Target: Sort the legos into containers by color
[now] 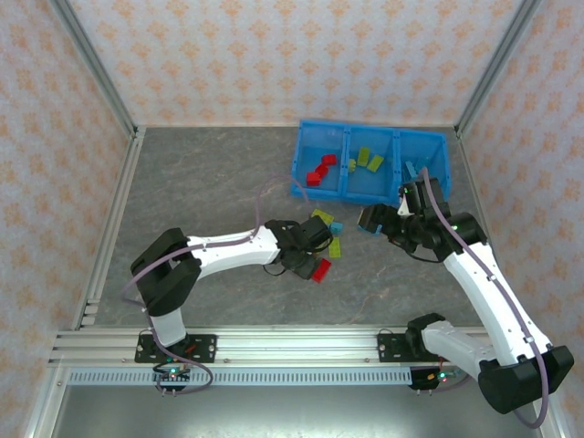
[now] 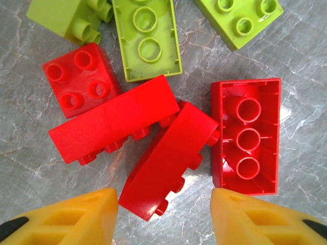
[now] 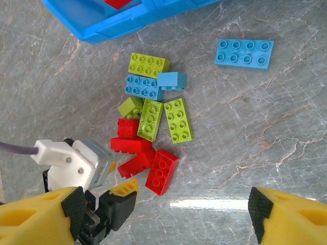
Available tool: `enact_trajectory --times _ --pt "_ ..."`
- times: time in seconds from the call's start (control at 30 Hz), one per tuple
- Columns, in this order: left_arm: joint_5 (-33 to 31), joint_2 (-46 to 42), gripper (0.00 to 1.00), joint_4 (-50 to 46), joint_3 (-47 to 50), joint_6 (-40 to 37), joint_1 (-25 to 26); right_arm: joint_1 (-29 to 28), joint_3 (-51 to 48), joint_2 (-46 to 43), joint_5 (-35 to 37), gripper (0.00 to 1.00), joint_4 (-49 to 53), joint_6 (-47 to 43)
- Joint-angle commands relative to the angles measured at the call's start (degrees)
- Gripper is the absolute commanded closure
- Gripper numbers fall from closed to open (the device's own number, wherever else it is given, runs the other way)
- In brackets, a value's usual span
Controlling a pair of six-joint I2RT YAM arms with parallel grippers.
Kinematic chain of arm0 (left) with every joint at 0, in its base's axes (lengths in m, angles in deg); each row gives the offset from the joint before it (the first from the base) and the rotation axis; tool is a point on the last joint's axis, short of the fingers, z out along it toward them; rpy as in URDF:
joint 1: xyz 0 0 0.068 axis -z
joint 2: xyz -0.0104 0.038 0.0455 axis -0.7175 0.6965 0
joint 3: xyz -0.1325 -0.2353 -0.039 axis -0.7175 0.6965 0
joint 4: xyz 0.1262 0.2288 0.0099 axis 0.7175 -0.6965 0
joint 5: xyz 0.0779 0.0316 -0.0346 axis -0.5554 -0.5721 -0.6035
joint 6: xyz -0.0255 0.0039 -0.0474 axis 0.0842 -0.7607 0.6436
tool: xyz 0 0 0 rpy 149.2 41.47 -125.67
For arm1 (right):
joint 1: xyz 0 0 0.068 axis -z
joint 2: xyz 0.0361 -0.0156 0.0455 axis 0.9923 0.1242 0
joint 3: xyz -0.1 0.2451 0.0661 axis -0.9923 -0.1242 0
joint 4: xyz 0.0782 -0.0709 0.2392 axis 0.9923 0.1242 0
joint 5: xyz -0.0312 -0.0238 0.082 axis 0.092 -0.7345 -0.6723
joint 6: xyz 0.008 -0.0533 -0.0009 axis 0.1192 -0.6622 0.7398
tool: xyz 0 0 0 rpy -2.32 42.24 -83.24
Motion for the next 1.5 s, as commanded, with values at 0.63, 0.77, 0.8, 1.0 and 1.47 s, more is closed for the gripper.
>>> enact_trajectory --times 0.63,0.77,0.8,1.0,1.47 --pt "4.78 -4.25 0.80 -1.85 -0.46 -3.50 -0.03 -0.08 0.03 -1.10 -5.41 0.16 -0.04 1.78" --pt "3.63 -9.42 0.82 -1.16 -4.25 -3.38 -1.12 -0.24 0.00 -2.83 -7.76 0.16 -2.25 3.03" --pt "2.94 -9.10 0.82 -0.80 -6.22 -3.18 -2.12 -0.23 -0.07 -3.49 -7.47 0.16 -3.03 3.66" --pt "-3.89 4.48 0.82 -1.27 -26.06 -3.27 -9.84 -0.19 -0.06 -5.53 -5.05 0.16 -4.09 5.75" --pt "-10.03 39.82 0.59 -14.36 -82.10 -3.50 -18.28 -0.23 -0.21 -10.56 -1.30 0.16 0.46 8.20"
